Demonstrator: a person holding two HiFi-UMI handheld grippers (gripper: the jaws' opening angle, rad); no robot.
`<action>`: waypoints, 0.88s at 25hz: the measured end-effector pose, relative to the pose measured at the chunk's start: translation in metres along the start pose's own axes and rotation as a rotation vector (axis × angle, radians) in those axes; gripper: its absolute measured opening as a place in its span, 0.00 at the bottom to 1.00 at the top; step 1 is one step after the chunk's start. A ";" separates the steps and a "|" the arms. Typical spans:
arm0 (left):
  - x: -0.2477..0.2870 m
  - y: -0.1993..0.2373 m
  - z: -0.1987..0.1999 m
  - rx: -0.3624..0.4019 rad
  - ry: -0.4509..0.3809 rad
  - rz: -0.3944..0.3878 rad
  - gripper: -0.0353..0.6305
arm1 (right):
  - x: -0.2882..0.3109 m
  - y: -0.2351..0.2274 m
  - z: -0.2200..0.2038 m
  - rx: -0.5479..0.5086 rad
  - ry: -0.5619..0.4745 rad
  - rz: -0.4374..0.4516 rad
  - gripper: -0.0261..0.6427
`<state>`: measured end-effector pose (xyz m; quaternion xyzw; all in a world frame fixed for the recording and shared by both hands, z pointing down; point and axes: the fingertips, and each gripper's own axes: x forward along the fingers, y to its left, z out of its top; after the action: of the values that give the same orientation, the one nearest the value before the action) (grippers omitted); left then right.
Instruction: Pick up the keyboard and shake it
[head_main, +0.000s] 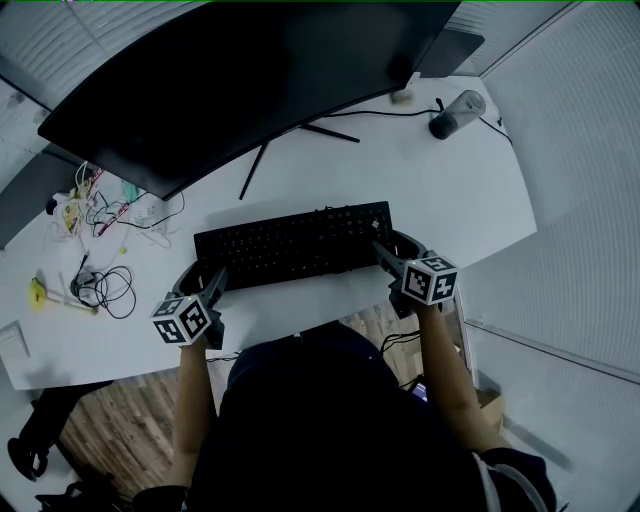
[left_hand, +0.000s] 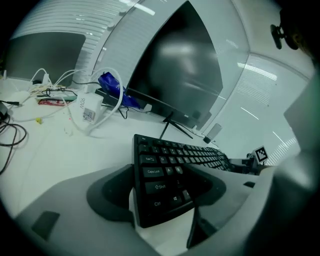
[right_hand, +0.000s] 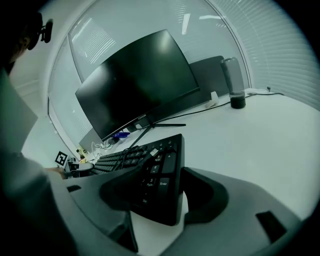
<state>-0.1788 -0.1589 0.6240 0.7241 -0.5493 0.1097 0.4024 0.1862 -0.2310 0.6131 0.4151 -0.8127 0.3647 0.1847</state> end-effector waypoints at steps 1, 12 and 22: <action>0.003 0.002 -0.002 -0.003 0.008 0.000 0.53 | 0.004 -0.003 -0.003 0.008 0.009 0.001 0.43; 0.026 0.013 0.006 -0.004 0.020 0.014 0.53 | 0.043 -0.024 0.002 0.045 0.049 0.015 0.43; 0.033 0.017 0.000 0.038 0.067 0.031 0.53 | 0.055 -0.031 0.002 -0.009 0.098 0.009 0.43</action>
<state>-0.1817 -0.1837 0.6513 0.7189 -0.5444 0.1505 0.4051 0.1787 -0.2746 0.6587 0.3921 -0.8062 0.3818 0.2248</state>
